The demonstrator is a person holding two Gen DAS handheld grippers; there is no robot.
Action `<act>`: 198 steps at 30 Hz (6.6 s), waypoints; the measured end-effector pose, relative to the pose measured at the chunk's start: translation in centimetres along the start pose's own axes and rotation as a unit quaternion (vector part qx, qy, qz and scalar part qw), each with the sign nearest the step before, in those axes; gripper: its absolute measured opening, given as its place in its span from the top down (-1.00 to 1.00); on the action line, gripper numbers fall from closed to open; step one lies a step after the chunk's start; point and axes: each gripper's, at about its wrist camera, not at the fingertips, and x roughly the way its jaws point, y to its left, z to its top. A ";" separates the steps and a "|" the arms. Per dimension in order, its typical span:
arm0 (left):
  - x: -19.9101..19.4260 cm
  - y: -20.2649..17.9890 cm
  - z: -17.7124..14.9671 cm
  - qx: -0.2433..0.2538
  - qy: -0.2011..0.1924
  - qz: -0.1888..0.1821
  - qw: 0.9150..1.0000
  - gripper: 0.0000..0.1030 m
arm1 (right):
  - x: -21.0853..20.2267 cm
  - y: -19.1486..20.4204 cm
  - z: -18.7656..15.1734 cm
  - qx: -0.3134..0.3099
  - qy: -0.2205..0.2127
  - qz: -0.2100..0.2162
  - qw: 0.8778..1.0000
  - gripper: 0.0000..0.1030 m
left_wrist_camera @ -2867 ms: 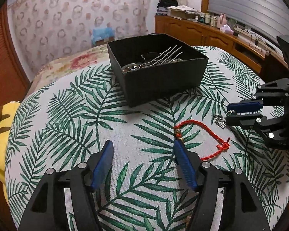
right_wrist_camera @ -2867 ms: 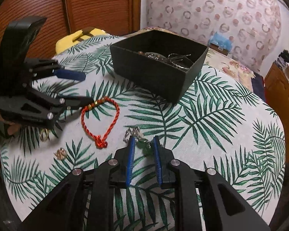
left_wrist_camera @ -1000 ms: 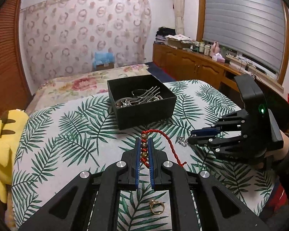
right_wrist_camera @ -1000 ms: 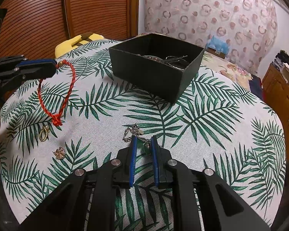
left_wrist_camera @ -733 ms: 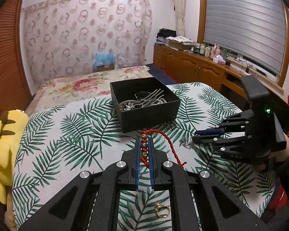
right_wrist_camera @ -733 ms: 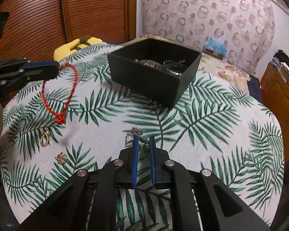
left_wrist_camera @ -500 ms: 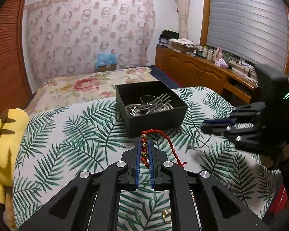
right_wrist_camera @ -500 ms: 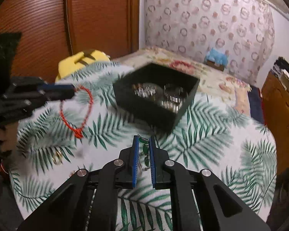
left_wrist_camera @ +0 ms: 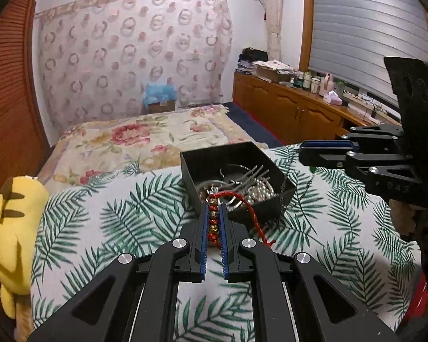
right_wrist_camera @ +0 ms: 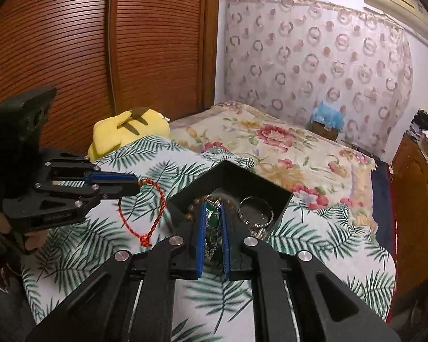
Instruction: Organize jewelry
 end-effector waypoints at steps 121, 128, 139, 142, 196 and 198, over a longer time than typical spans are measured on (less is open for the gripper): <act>-2.5 -3.6 -11.6 0.014 0.118 -0.019 0.993 0.00 | -0.7 9.1 -11.1 0.015 0.093 0.040 0.995 0.86; -2.0 -4.4 -11.6 0.022 0.120 -0.042 0.992 0.75 | -1.2 8.1 -11.0 0.022 0.087 0.029 0.995 0.86; -2.2 -3.5 -10.2 0.011 0.101 -0.028 0.994 0.82 | -1.1 6.9 -10.2 0.024 0.079 0.017 0.996 0.86; -2.0 -3.0 -8.6 0.010 0.085 -0.026 0.996 0.82 | -1.0 5.6 -8.7 0.022 0.064 0.003 0.998 0.86; -0.9 -2.3 0.5 -0.025 -0.027 0.064 0.997 -0.85 | -3.8 -0.6 -5.1 0.128 -0.051 -0.092 0.986 -0.33; -1.6 -2.3 0.2 -0.028 -0.030 0.067 0.997 -0.85 | -4.4 0.0 -5.2 0.128 -0.059 -0.097 0.985 -0.49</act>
